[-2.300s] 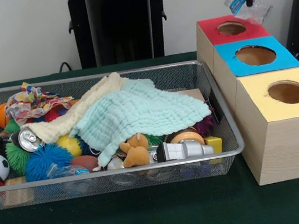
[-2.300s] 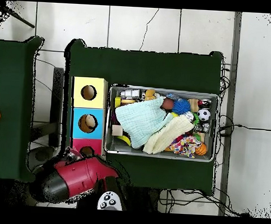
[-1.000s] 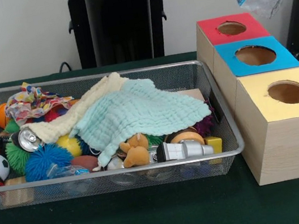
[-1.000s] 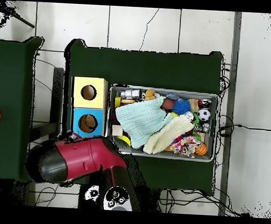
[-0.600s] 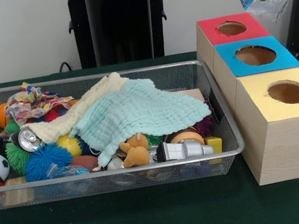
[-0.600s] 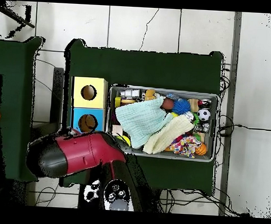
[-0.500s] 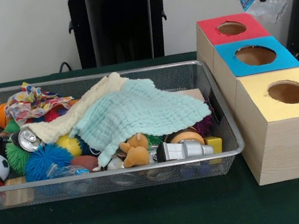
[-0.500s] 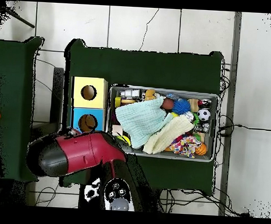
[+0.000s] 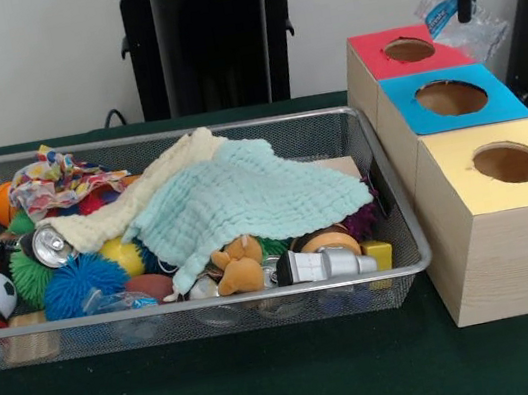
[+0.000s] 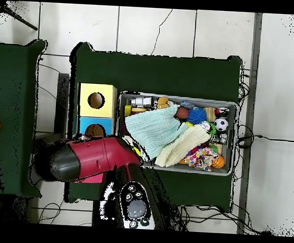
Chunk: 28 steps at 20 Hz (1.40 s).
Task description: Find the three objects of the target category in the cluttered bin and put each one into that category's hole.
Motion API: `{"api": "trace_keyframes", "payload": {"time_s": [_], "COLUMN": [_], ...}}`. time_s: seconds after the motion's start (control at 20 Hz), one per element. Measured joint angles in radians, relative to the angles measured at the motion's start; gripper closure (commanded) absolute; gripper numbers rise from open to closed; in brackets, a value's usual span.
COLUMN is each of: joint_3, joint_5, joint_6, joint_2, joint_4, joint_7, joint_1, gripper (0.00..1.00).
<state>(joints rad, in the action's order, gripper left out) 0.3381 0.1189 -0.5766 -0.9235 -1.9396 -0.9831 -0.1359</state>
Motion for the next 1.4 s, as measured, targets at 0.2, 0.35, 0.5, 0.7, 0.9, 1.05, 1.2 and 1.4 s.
{"api": "trace_keyframes", "payload": {"time_s": [0.2,0.35,0.5,0.7,0.9,1.05,1.2,1.4], "joint_3": [0.000,0.000,0.000,0.000,0.000,0.000,0.000,0.000], "joint_5": [0.000,0.000,0.000,0.000,0.005,0.018,0.047,0.083], "joint_6": [0.000,0.000,0.000,0.000,0.000,0.000,0.000,0.002], "joint_2": [0.017,0.023,0.032,0.041,0.051,0.057,0.066,0.076], "joint_4": [0.014,0.024,0.039,0.055,0.065,0.068,0.071,0.071], "joint_7": [0.000,0.000,0.000,0.000,0.000,0.000,0.000,0.000], "joint_1": [-0.007,-0.009,-0.013,-0.019,-0.028,-0.031,-0.036,-0.050], "gripper": [1.00,1.00,1.00,1.00,1.00,1.00,1.00,1.00]}}
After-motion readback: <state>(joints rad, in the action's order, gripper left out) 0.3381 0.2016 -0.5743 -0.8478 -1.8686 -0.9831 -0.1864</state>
